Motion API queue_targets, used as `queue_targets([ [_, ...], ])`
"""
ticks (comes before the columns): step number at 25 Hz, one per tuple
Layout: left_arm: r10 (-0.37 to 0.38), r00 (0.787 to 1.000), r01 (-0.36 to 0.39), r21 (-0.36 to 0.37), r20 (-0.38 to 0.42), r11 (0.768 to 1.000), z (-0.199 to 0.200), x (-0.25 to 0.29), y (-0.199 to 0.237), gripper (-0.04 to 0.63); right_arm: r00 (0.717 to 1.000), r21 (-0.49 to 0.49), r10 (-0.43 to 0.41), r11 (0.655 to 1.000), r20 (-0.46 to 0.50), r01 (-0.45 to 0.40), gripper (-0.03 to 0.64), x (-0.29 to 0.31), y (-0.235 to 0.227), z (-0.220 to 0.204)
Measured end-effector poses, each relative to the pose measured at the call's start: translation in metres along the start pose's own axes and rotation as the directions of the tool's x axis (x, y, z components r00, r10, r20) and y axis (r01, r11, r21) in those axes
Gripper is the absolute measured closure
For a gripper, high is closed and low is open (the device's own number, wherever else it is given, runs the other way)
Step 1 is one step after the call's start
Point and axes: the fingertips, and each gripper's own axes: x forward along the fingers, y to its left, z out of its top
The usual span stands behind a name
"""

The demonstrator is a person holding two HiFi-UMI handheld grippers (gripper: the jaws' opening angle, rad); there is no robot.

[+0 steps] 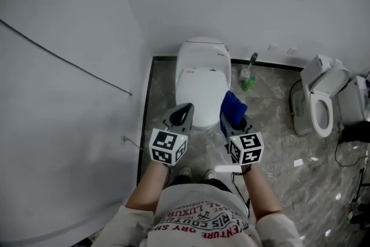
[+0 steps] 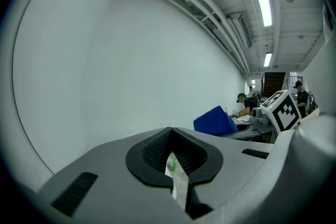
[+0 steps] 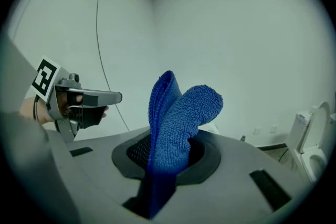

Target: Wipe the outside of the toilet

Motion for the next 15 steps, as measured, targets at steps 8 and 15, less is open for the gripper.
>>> queue_targets([
  [8,0.013,0.991,-0.026,0.097,0.132,0.995,0.089,-0.056,-0.015,0.588,0.988,-0.033,-0.038,0.998,0.146,0.044,0.545,-0.051,0.016,0.091],
  [15,0.027,0.983,-0.047,0.104,0.18,0.993,0.117,-0.071,-0.01,0.588,0.972,-0.063,-0.069,0.994,0.225,0.085,0.545,-0.071,0.021,0.127],
])
